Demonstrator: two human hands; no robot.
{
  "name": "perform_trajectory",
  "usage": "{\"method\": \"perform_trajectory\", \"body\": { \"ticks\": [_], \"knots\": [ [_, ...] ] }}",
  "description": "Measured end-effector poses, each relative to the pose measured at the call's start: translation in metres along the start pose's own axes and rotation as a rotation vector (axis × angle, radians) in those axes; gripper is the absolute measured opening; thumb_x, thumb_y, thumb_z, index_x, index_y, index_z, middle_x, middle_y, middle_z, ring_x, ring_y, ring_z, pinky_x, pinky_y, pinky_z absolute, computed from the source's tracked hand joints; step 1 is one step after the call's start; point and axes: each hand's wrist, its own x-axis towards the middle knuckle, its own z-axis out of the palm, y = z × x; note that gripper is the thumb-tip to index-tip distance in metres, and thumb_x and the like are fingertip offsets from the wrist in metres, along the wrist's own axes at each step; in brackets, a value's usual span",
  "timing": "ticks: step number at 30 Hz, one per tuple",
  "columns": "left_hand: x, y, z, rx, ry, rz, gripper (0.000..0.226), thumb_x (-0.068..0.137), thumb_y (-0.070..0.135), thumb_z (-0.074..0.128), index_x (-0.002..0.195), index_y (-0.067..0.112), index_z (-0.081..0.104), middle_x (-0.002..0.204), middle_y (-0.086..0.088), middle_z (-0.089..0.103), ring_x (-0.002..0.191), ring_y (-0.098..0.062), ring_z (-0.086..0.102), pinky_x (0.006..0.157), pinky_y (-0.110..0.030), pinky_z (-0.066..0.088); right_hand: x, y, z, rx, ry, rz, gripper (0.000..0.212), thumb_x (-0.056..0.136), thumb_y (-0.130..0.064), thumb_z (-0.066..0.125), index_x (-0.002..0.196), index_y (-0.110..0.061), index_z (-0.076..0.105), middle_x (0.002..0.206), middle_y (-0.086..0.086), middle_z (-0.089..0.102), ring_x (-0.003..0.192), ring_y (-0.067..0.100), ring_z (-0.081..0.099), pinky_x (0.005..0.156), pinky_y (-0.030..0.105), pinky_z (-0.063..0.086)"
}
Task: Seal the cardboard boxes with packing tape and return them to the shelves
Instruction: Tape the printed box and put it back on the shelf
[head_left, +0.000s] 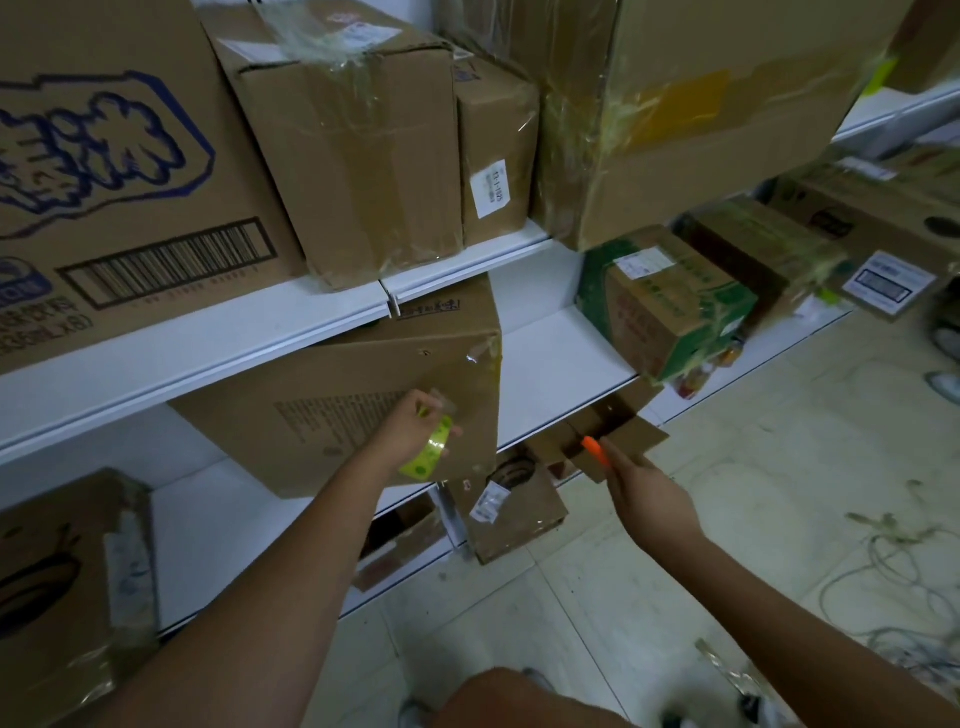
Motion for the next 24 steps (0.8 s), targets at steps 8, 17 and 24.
{"method": "perform_trajectory", "body": {
  "ticks": [8,17,24],
  "knots": [
    [-0.026,0.009,-0.010,-0.149,0.014,0.083,0.011,0.105,0.011,0.047,0.094,0.011,0.049,0.073,-0.009,0.074,0.059,-0.027,0.066,0.057,-0.033,0.056,0.010,-0.067,-0.022,0.151,0.259,-0.524,0.052,0.105,-0.041,0.029,0.156,-0.032,0.024,0.108,-0.004,0.054,0.057,0.010,0.048,0.044,0.018,0.031],
    [-0.112,0.007,-0.068,-0.408,0.399,0.239,0.008,0.100,0.007,0.055,0.093,0.003,0.055,0.081,-0.003,0.071,0.060,-0.010,0.072,0.044,-0.022,0.053,0.066,-0.242,-0.107,0.118,0.516,-1.001,0.043,0.102,-0.036,0.046,0.140,-0.015,0.053,0.112,0.008,0.064,0.090,0.029,0.061,0.069,0.039,0.048],
    [-0.170,0.001,-0.101,-0.561,0.660,0.293,0.006,0.099,0.004,0.055,0.095,0.005,0.058,0.073,0.007,0.070,0.056,-0.001,0.068,0.049,-0.014,0.048,0.091,-0.358,-0.094,-0.101,0.378,-1.270,0.043,0.100,-0.026,0.054,0.138,-0.008,0.056,0.117,0.016,0.066,0.097,0.039,0.060,0.075,0.042,0.048]
  ]
}}
